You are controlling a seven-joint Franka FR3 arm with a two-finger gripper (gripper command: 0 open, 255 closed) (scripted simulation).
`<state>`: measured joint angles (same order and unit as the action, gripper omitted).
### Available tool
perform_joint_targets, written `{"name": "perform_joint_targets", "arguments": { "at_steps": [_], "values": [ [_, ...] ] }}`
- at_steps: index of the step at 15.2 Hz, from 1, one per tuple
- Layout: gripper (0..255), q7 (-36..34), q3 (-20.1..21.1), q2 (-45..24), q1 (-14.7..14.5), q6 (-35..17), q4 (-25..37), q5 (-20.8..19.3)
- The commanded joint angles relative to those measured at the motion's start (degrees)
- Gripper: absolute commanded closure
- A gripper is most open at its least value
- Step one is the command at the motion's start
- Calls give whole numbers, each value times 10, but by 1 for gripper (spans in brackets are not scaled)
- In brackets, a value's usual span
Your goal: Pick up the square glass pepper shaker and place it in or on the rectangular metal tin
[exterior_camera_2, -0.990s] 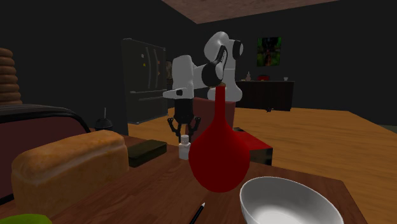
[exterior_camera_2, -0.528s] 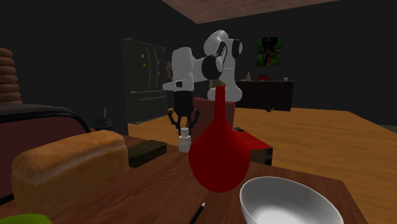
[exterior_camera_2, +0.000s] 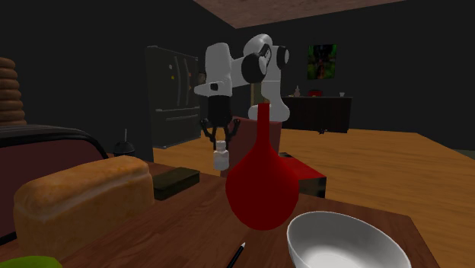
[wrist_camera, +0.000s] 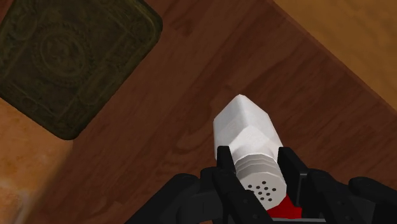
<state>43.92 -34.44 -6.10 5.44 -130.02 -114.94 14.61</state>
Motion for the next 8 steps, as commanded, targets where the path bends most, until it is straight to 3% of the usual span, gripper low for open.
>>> {"name": "perform_joint_targets", "arguments": {
  "at_steps": [1, 8],
  "values": [
    [255, -6, -1, 6, -1, 15, 10, -7],
    [255, -25, -3, 25, -3, 63, 44, -28]
  ]
}}
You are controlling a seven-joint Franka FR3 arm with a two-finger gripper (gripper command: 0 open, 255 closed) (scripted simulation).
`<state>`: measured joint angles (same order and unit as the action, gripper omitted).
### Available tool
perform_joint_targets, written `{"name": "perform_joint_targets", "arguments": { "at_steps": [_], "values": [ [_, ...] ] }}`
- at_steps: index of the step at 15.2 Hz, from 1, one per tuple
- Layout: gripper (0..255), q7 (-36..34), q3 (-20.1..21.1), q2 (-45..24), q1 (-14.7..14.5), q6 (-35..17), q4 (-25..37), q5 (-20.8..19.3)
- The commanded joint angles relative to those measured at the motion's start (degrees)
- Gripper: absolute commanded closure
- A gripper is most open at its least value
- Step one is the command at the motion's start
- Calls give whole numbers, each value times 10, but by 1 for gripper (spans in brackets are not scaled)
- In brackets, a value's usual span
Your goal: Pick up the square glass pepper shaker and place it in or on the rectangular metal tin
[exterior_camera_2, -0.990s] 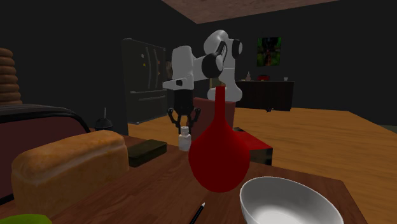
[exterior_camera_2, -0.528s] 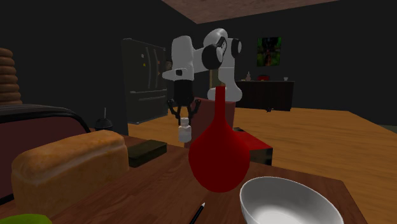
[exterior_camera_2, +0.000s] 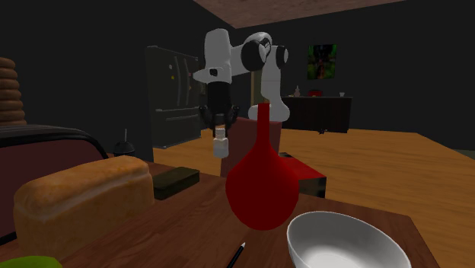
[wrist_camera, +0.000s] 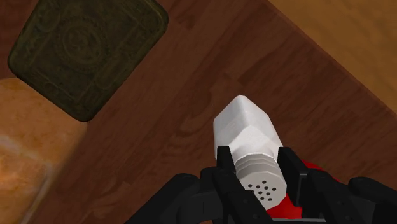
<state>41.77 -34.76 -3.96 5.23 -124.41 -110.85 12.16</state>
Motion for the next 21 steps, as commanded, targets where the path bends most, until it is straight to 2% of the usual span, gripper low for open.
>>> {"name": "perform_joint_targets", "arguments": {
  "at_steps": [1, 9, 13, 14, 21],
  "values": [
    [255, -4, 0, 4, -1, 7, 3, -4],
    [255, 122, -35, -93, 85, 92, 142, 76],
    [255, 174, -41, -156, 147, 146, 234, 120],
    [255, 192, -41, -184, 174, 170, 276, 137],
    [255, 206, -35, -188, 170, 121, 228, 145]
  ]
}}
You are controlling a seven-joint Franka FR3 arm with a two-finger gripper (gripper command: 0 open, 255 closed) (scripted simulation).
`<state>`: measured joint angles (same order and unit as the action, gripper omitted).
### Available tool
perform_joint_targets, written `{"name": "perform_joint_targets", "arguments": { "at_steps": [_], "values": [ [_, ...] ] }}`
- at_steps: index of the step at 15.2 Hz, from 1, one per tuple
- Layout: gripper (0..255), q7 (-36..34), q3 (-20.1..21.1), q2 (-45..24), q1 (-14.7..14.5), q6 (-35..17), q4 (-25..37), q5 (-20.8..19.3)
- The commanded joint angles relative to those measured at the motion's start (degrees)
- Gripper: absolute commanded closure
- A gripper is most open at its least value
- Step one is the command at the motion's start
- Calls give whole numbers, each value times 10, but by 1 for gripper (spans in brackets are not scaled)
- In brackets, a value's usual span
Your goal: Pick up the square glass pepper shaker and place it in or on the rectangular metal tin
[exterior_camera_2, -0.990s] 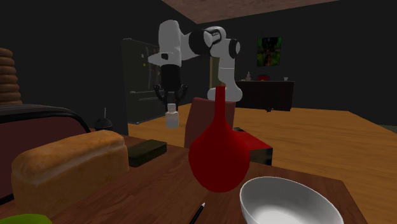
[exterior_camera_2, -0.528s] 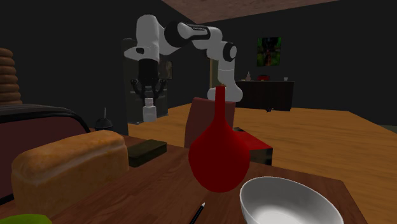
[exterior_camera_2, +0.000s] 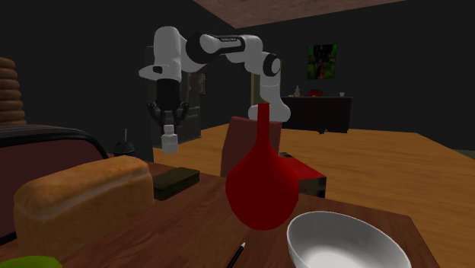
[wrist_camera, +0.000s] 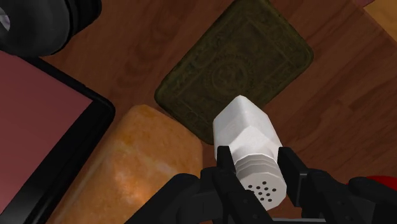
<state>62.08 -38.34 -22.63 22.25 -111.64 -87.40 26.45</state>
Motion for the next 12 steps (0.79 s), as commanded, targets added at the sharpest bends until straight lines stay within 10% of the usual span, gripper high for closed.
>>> {"name": "perform_joint_targets", "arguments": {
  "at_steps": [1, 12],
  "values": [
    [255, 5, 2, -2, -1, -14, -12, 3],
    [255, 32, 13, -24, 0, -83, -67, 29]
  ]
}}
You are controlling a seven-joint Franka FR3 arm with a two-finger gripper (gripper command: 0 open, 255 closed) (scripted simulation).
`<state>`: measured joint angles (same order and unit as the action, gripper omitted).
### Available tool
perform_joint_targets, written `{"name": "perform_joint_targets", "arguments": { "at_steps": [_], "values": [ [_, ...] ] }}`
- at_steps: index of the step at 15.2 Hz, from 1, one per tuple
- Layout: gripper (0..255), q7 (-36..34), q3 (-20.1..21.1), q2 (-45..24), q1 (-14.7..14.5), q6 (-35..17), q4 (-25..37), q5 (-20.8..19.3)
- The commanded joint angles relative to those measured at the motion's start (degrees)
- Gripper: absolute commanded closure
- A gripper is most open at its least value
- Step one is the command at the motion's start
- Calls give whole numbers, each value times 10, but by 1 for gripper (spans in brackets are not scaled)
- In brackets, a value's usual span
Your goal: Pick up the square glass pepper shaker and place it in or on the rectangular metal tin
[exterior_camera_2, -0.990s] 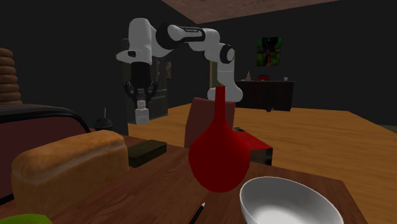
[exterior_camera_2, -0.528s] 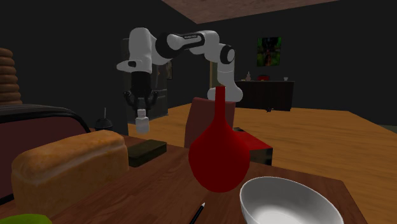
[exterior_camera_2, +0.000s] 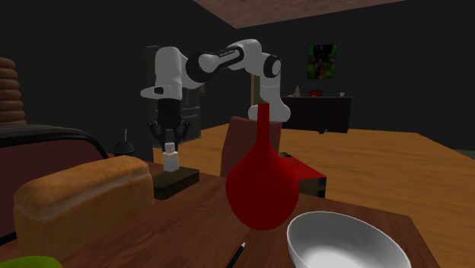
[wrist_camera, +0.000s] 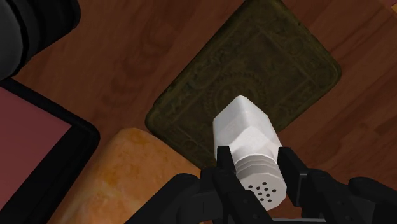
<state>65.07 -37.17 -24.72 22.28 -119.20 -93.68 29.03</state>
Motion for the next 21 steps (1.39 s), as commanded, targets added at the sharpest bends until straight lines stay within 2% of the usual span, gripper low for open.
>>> {"name": "perform_joint_targets", "arguments": {
  "at_steps": [1, 9, 10, 15, 19, 21],
  "values": [
    [255, 5, 3, -6, 0, -13, -9, 6],
    [255, 5, 3, -6, 0, -13, -9, 6],
    [0, 5, 3, -6, 0, -13, -9, 6],
    [0, 5, 3, -6, 0, -13, -9, 6],
    [0, -12, -13, 29, -4, 37, 14, -23],
    [0, -12, -13, 29, -4, 37, 14, -23]
  ]
}}
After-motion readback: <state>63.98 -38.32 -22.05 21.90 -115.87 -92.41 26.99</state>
